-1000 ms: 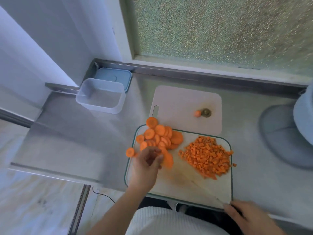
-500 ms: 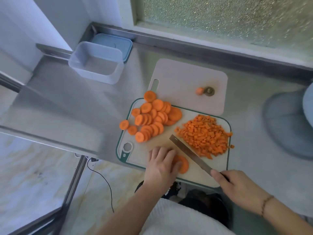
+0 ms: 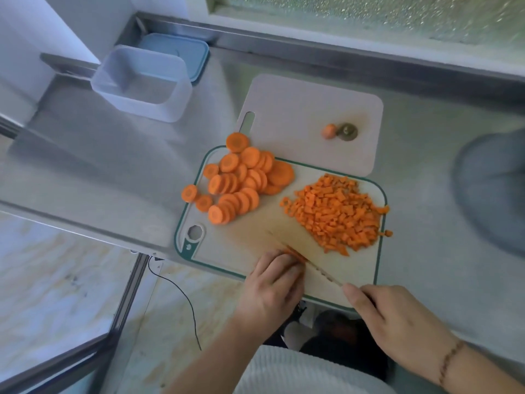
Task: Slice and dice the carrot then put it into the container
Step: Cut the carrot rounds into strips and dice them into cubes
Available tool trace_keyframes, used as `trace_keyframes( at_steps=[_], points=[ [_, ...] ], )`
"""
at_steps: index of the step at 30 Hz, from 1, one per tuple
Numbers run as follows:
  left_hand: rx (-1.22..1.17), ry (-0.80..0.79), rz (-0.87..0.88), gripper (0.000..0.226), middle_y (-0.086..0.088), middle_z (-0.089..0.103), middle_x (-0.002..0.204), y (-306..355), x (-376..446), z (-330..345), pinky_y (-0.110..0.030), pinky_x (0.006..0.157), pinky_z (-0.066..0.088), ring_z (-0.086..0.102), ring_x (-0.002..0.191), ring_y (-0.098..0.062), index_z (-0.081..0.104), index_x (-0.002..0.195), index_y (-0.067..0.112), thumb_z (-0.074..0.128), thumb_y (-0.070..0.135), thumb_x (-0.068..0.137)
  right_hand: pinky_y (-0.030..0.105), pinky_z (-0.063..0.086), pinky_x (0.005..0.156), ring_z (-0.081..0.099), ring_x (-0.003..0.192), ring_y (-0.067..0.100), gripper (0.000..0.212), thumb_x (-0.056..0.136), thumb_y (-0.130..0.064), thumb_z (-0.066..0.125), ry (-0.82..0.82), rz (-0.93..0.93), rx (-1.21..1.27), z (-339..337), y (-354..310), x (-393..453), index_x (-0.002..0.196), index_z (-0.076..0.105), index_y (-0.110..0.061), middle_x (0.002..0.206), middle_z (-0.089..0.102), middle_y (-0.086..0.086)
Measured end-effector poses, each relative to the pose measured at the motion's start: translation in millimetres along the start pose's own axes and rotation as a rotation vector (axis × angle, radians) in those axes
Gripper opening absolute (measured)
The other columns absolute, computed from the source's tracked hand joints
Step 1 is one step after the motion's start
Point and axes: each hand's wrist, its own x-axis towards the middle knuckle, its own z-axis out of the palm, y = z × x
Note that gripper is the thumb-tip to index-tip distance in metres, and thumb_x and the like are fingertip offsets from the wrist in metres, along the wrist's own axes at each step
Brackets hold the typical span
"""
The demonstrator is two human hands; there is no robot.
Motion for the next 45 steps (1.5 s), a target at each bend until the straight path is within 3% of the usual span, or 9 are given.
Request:
trace_keyframes(
  at_steps=[7, 11, 15, 20, 26, 30, 36, 41, 45],
  points=[
    [0.005, -0.026, 0.039, 0.009, -0.006, 0.073, 0.107, -7.6, 2.9, -5.0, -0.039, 0.083, 0.056, 0.068, 0.099, -0.029, 0.078, 0.095, 0.005, 0.075, 0.013, 0.092, 0.028, 0.047, 0.062, 0.056, 0.059, 0.012, 0.063, 0.084, -0.068, 0.008, -0.095, 0.053, -0.085, -3.1, -9.1, -9.4, 0.062, 0.048, -0.024, 0.057, 0.053, -0.002],
    [0.002, -0.055, 0.060, 0.009, -0.006, 0.073, 0.107, -10.6, 3.5, -6.1, -0.037, 0.084, 0.055, 0.067, 0.098, -0.027, 0.078, 0.097, 0.006, 0.075, 0.013, 0.092, 0.029, 0.048, 0.061, 0.055, 0.059, 0.012, 0.072, 0.080, -0.070, -0.003, -0.078, 0.052, -0.167, 2.7, -20.4, 1.9, 0.067, 0.050, -0.023, 0.062, 0.055, -0.002],
    [-0.005, -0.103, 0.106, 0.014, -0.008, 0.071, 0.104, -12.5, 3.0, -13.3, -0.036, 0.087, 0.054, 0.067, 0.099, -0.029, 0.077, 0.103, 0.004, 0.075, 0.010, 0.091, 0.034, 0.049, 0.059, 0.054, 0.054, 0.013, 0.073, 0.082, -0.073, 0.003, -0.048, 0.018, -0.086, 3.8, -18.8, 11.6, 0.063, 0.049, -0.020, 0.056, 0.051, -0.002],
    [0.012, -0.082, 0.110, 0.009, -0.008, 0.071, 0.101, -16.1, 2.1, -15.6, -0.036, 0.089, 0.054, 0.064, 0.100, -0.029, 0.077, 0.096, 0.004, 0.076, 0.011, 0.091, 0.032, 0.045, 0.055, 0.050, 0.050, 0.013, 0.068, 0.081, -0.073, 0.010, -0.049, 0.022, -0.009, -4.9, -11.5, -3.4, 0.056, 0.044, -0.020, 0.049, 0.048, -0.002],
    [-0.009, -0.016, 0.059, 0.014, -0.006, 0.073, 0.102, -13.5, -4.4, -8.8, -0.038, 0.086, 0.055, 0.065, 0.102, -0.027, 0.078, 0.093, 0.002, 0.069, 0.013, 0.097, 0.029, 0.047, 0.063, 0.056, 0.061, 0.011, 0.069, 0.080, -0.069, 0.001, -0.125, 0.068, -0.142, -6.9, -12.7, -12.9, 0.064, 0.050, -0.023, 0.063, 0.058, -0.002],
    [-0.033, -0.036, 0.027, 0.010, -0.005, 0.073, 0.103, -10.9, -4.8, -9.0, -0.039, 0.085, 0.056, 0.068, 0.099, -0.029, 0.078, 0.096, 0.003, 0.072, 0.011, 0.095, 0.029, 0.044, 0.058, 0.055, 0.062, 0.012, 0.067, 0.081, -0.068, -0.003, -0.117, 0.044, -0.234, 4.1, -31.7, 1.8, 0.069, 0.047, -0.025, 0.066, 0.055, -0.003],
    [0.010, -0.040, 0.058, 0.011, -0.004, 0.074, 0.103, -12.0, -4.3, -15.8, -0.039, 0.084, 0.055, 0.068, 0.098, -0.027, 0.078, 0.093, 0.004, 0.071, 0.012, 0.096, 0.029, 0.043, 0.054, 0.052, 0.052, 0.012, 0.069, 0.081, -0.073, 0.004, -0.060, -0.003, -0.065, 6.5, -23.4, 1.9, 0.060, 0.046, -0.022, 0.054, 0.050, -0.003],
    [0.022, -0.023, 0.053, 0.009, -0.005, 0.074, 0.101, -13.7, -12.4, -17.2, -0.038, 0.086, 0.055, 0.068, 0.096, -0.026, 0.078, 0.092, 0.003, 0.072, 0.009, 0.095, 0.030, 0.047, 0.059, 0.056, 0.060, 0.012, 0.060, 0.083, -0.069, 0.009, -0.079, 0.030, -0.037, 6.1, -13.7, -19.7, 0.059, 0.046, -0.028, 0.056, 0.055, -0.005],
    [0.017, -0.029, 0.032, 0.008, -0.003, 0.074, 0.099, -9.7, -11.7, -16.8, -0.037, 0.087, 0.055, 0.068, 0.095, -0.026, 0.078, 0.093, 0.004, 0.072, 0.009, 0.095, 0.030, 0.049, 0.061, 0.056, 0.060, 0.014, 0.073, 0.078, -0.074, -0.005, -0.095, 0.048, -0.124, 9.5, -19.0, -15.3, 0.064, 0.049, -0.027, 0.061, 0.057, -0.002]
  ],
)
